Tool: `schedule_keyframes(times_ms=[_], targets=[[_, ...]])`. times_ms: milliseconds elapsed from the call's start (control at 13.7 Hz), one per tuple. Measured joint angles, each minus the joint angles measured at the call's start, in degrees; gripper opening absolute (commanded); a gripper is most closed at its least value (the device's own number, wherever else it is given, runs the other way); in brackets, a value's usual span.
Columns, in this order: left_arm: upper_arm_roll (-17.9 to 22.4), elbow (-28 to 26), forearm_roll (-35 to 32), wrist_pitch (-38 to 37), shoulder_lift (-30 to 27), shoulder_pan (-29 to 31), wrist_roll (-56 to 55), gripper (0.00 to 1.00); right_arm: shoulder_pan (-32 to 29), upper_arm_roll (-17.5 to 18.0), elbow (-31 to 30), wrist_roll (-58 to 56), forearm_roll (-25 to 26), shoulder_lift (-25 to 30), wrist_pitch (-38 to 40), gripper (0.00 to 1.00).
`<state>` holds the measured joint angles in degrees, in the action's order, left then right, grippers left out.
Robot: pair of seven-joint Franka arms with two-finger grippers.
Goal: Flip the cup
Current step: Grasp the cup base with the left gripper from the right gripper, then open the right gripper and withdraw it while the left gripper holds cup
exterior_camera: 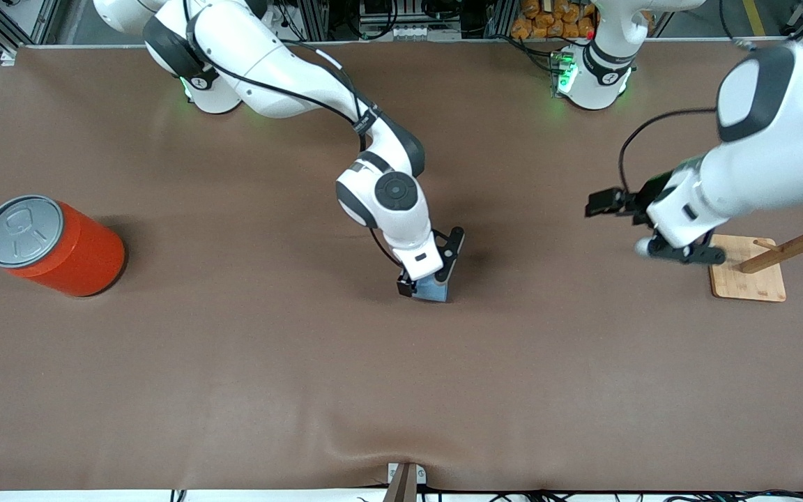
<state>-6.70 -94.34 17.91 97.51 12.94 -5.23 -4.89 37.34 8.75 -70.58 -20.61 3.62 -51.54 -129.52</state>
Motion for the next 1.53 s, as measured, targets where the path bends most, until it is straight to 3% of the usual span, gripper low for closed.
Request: schedule_keyframes(times_ms=[437, 947, 1530], targets=[[-0.3, -0.2, 16.0, 13.5, 11.1, -2.4, 0.5, 1.0, -0.9, 0.6, -0.6, 12.7, -2.4, 3.0, 3.9, 1.0], [-0.4, -0.2, 44.4, 21.5, 24.8, -6.8, 11.8, 1.0, -3.5, 0.0, -1.0, 25.0, -2.4, 7.5, 7.8, 1.0], [-0.4, -0.7, 56.1, 23.5, 29.7, -9.3, 21.6, 1.0, -16.8, -0.3, -3.4, 25.0, -2.4, 10.3, 5.5, 1.0]])
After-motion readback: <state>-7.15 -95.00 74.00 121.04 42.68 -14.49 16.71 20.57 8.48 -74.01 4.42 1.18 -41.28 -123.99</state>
